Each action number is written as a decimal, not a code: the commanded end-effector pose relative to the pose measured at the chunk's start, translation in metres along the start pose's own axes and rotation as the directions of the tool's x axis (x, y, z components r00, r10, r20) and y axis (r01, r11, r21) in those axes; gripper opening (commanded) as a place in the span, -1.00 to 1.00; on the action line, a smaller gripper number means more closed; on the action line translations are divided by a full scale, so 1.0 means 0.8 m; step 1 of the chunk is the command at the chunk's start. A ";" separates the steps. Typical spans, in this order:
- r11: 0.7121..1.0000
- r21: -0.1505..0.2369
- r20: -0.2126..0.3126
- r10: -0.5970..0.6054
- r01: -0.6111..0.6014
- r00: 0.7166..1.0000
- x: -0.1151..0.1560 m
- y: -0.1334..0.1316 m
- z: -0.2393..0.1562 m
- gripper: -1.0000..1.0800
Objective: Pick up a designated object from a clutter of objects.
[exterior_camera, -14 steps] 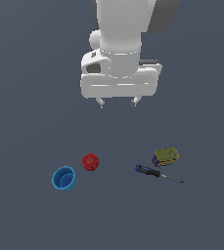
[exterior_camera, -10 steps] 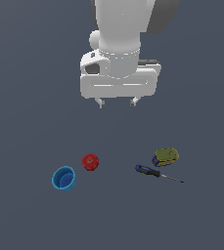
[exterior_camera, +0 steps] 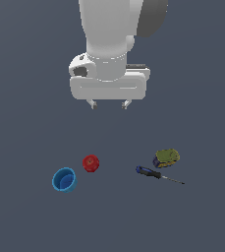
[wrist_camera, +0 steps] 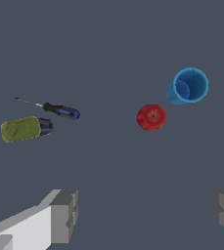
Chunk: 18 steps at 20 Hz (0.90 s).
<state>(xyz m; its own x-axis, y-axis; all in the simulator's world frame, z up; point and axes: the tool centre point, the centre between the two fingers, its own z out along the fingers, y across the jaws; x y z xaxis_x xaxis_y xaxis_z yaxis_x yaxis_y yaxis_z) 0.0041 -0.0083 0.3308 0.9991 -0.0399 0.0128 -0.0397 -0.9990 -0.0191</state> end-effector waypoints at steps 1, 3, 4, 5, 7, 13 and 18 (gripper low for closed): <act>1.000 0.000 0.000 -0.004 0.004 1.000 0.001 -0.001 0.001 0.92; 1.000 0.000 0.000 -0.012 0.012 1.000 0.003 0.001 0.004 0.92; 1.000 0.000 0.000 -0.017 0.017 1.000 0.004 0.002 0.007 0.92; 1.000 -0.001 0.000 -0.023 0.023 1.000 0.006 0.003 0.009 0.92; 0.999 -0.001 0.001 -0.040 0.040 0.999 0.010 0.006 0.016 0.92; 0.994 -0.003 0.002 -0.112 0.112 0.994 0.027 0.018 0.048 0.92; 0.980 -0.006 0.005 -0.200 0.200 0.980 0.045 0.034 0.088 0.92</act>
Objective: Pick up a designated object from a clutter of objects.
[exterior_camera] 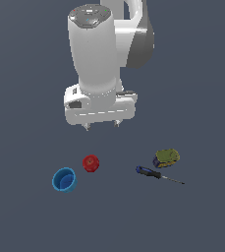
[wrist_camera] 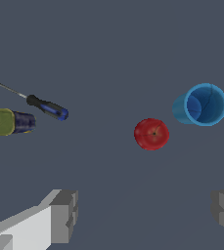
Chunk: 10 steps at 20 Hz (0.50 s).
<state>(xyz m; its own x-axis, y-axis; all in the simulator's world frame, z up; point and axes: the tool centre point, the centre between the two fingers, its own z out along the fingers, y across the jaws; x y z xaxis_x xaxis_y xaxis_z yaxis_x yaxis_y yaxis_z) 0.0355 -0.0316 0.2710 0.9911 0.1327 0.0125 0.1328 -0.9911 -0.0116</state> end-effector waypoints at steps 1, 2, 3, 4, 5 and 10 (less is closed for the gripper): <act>0.999 -0.001 0.002 -0.050 0.050 0.999 0.007 0.011 0.023 0.92; 0.997 -0.002 0.002 -0.071 0.071 0.997 0.010 0.015 0.033 0.92; 0.996 -0.002 0.003 -0.092 0.092 0.996 0.013 0.020 0.043 0.92; 0.993 -0.003 0.004 -0.114 0.114 0.993 0.016 0.024 0.054 0.92; 0.991 -0.003 0.004 -0.135 0.135 0.991 0.018 0.029 0.064 0.92; 0.971 -0.005 0.008 -0.241 0.241 0.971 0.027 0.051 0.116 0.92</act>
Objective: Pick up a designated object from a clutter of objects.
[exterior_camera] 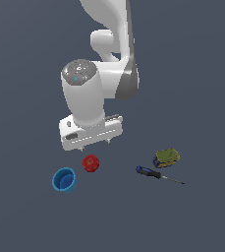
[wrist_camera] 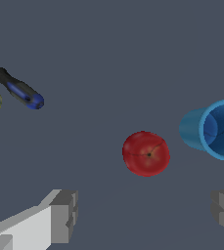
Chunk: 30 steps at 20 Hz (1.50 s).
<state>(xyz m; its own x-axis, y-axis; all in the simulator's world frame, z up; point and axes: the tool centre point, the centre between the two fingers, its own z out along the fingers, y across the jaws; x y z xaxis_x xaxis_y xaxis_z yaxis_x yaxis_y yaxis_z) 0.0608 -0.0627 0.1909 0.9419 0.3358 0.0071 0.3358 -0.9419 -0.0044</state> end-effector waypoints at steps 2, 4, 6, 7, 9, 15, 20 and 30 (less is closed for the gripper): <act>0.997 -0.001 0.002 -0.074 0.074 0.997 0.002 0.015 0.036 0.92; 0.994 -0.002 0.003 -0.109 0.109 0.994 0.002 0.022 0.054 0.92; 0.990 -0.002 0.004 -0.140 0.140 0.990 0.001 0.028 0.070 0.92; 0.988 -0.002 0.005 -0.154 0.154 0.988 0.001 0.031 0.077 0.92; 0.984 -0.002 0.006 -0.179 0.179 0.984 0.000 0.036 0.089 0.92; 0.974 -0.003 0.008 -0.225 0.225 0.974 -0.002 0.044 0.113 0.92; 0.973 -0.002 0.009 -0.230 0.230 0.973 -0.002 0.045 0.117 0.92; 0.973 -0.002 0.008 -0.232 0.232 0.973 -0.004 0.045 0.162 0.92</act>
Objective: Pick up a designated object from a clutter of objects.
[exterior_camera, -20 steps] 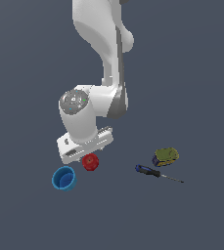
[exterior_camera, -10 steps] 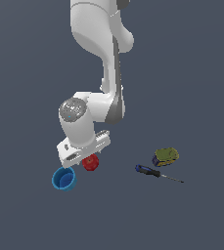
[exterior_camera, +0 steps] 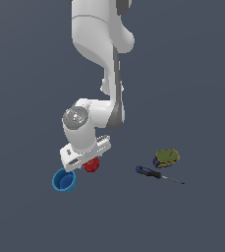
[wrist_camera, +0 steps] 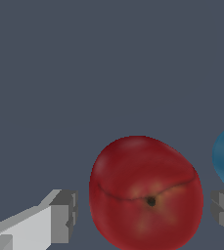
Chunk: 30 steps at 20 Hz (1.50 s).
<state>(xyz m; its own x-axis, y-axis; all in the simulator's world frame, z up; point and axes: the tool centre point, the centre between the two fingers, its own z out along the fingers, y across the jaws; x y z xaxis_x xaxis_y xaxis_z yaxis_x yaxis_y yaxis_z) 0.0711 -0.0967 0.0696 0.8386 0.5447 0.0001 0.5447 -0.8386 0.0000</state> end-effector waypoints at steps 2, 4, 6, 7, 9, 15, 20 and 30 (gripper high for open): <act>1.000 0.000 0.000 -0.001 0.001 1.000 -0.001 0.000 0.021 0.92; 1.000 0.000 0.000 -0.002 0.002 1.000 0.000 0.000 0.027 0.92; 1.000 0.000 0.000 -0.002 0.002 1.000 0.000 0.000 0.029 0.92; 1.000 0.000 0.000 -0.002 0.002 1.000 0.001 0.001 0.029 0.92; 1.000 0.000 0.000 -0.002 0.002 1.000 0.001 0.001 0.029 -1.00; 1.000 0.000 0.000 -0.002 0.002 1.000 0.001 0.001 0.029 -1.00; 1.000 -0.001 0.000 -0.001 0.001 1.000 0.000 0.001 0.027 -1.00; 1.000 -0.001 0.000 -0.001 0.001 1.000 0.000 -0.014 -0.016 -1.00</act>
<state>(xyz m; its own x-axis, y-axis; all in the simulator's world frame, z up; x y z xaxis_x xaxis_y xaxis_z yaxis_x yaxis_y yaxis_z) 0.0654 -0.0898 0.0730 0.8383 0.5451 -0.0028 0.5451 -0.8383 -0.0016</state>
